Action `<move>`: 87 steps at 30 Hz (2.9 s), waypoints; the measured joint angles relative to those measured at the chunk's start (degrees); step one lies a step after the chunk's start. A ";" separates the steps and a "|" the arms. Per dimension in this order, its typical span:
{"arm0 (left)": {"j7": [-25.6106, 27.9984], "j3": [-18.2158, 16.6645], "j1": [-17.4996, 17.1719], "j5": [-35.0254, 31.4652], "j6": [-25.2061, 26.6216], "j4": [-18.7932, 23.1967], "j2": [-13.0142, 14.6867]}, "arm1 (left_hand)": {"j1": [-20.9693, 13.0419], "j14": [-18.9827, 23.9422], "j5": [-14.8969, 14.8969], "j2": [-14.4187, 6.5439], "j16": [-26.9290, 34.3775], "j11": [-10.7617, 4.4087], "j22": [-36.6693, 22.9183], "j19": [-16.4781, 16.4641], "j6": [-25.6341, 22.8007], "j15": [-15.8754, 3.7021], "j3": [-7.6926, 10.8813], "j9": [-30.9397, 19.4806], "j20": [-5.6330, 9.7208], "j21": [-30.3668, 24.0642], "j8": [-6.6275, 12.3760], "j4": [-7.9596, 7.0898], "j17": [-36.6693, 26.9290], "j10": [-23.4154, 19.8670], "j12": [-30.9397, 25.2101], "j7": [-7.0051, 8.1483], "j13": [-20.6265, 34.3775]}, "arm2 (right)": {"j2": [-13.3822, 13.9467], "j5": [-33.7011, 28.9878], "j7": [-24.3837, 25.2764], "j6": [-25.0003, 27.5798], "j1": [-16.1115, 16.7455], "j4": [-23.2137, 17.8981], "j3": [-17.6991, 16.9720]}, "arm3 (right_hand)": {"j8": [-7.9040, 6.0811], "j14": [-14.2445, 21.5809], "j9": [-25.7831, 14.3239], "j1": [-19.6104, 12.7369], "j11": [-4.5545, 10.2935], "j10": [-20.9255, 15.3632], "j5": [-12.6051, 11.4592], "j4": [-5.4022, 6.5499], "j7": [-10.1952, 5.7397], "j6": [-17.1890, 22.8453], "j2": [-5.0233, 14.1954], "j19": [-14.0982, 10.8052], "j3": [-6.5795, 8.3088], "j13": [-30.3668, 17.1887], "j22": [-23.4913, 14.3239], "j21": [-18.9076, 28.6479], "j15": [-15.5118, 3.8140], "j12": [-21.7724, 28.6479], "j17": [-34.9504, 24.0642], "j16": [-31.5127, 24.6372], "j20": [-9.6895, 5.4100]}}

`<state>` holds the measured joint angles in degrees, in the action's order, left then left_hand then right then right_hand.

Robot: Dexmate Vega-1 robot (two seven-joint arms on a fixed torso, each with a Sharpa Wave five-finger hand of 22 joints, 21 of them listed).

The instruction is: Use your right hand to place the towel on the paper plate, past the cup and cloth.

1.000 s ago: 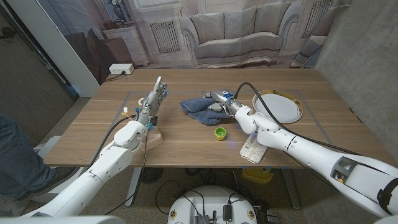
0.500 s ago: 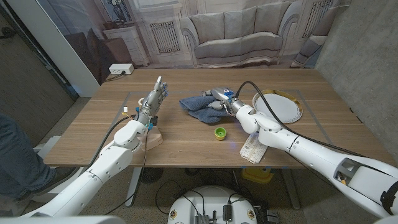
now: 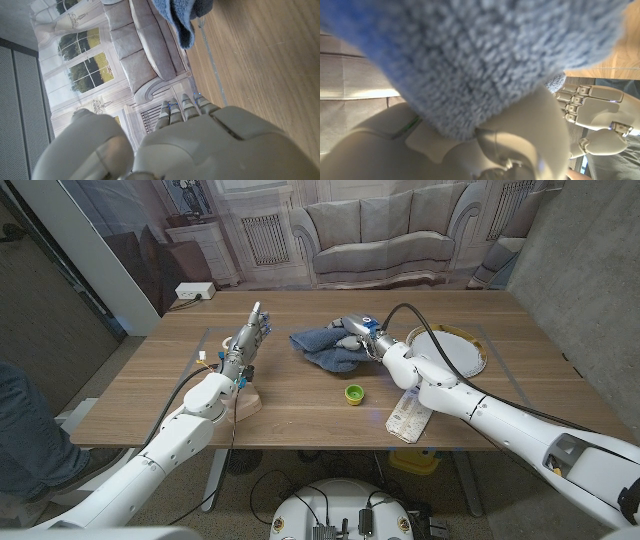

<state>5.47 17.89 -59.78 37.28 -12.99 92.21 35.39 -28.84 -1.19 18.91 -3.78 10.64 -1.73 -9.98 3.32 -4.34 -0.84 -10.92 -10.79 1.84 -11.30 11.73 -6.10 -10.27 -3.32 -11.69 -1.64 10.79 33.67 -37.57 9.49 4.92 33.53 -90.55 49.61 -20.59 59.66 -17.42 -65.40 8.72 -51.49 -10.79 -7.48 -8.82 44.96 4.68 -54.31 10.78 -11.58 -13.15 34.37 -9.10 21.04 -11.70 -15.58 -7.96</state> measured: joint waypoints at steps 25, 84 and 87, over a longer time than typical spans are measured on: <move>-1.07 0.19 1.85 0.43 0.02 -2.24 -0.85 | -0.75 0.00 0.00 -0.75 0.00 0.00 0.00 0.00 0.00 0.00 0.00 0.00 0.00 0.00 0.00 0.00 0.00 0.00 0.00 0.00 0.00 | 1.26 1.04 -2.79 0.64 0.13 -5.09 -2.79 | -0.61 1.11 -0.83 0.55 -0.51 -1.35 0.39 0.00 0.04 1.66 0.65 -0.51 0.00 -0.03 -0.04 1.30 -0.33 -0.01 0.10 0.33 -0.11; -1.05 -1.07 -0.25 1.05 -0.60 -0.39 0.57 | -1.91 0.00 -0.29 -1.89 0.00 0.00 0.00 0.00 0.00 0.00 0.01 0.01 0.00 0.00 0.00 0.49 0.00 0.00 0.00 0.00 0.00 | 1.94 1.29 -1.46 8.61 0.83 -11.50 -7.65 | -0.06 2.03 -1.33 0.71 -0.31 -1.94 0.61 0.41 0.09 2.38 0.80 -0.50 -0.40 -0.62 0.14 2.74 -0.86 -0.20 0.12 1.30 -0.10; -1.06 -1.07 -0.29 1.06 -0.49 -0.23 0.68 | -1.90 0.00 -0.29 -1.88 0.00 0.00 0.00 0.00 0.00 0.00 0.01 0.00 0.00 0.00 0.00 0.49 0.00 0.00 0.00 0.00 0.00 | 2.24 1.57 -1.43 8.92 1.06 -11.69 -7.93 | 0.01 2.03 -1.33 0.71 -0.30 -1.94 0.61 0.40 -0.08 2.55 0.80 -0.50 -0.40 -0.62 0.14 2.74 -0.86 -0.20 0.10 1.31 -0.10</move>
<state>4.41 16.82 -60.07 38.34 -13.48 91.98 36.07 -30.74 -1.19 18.62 -5.66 10.64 -1.73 -9.98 3.32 -4.34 -0.84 -10.91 -10.79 1.84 -11.30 11.73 -5.61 -10.27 -3.32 -11.69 -1.64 10.79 35.91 -36.01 8.05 13.84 34.59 -102.25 41.68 -20.58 61.69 -18.75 -64.70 8.41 -53.42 -10.18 -7.08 -8.91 47.50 5.48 -54.80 10.38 -12.20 -13.01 37.11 -9.97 20.84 -11.60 -14.27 -8.06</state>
